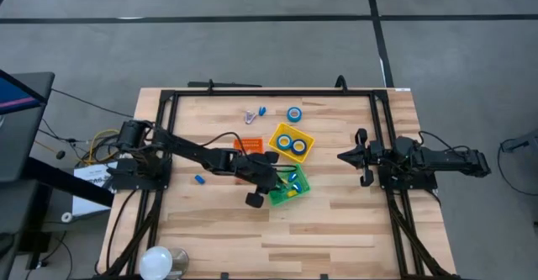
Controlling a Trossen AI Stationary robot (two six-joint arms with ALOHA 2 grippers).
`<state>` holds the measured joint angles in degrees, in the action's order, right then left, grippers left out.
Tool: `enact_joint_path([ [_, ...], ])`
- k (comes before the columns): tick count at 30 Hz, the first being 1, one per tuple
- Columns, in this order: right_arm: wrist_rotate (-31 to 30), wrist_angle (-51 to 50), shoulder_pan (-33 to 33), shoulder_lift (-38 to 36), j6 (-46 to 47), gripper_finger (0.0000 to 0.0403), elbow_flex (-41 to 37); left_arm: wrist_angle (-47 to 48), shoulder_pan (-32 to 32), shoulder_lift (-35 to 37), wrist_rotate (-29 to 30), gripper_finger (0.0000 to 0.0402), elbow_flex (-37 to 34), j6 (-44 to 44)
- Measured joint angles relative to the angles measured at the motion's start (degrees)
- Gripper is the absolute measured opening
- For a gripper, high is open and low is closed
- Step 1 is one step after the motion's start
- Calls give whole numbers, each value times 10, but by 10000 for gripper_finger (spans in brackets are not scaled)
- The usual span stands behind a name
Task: Pick and place Stapler, Stapler remover, tape
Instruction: Put the green stapler into the green bin, then put the blue stapler into the green bin
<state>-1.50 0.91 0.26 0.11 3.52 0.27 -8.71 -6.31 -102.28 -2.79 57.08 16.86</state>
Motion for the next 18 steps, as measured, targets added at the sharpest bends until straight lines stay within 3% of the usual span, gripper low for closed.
enact_joint_path([
  [9, 0, 0, 0, 0, 0, 1, 0, -4, 0, 7, 0, 109, 0, -18],
  [18, 0, 0, 0, 0, 0, 1, 0, -4, 0, 7, 0, 212, 0, -43],
])
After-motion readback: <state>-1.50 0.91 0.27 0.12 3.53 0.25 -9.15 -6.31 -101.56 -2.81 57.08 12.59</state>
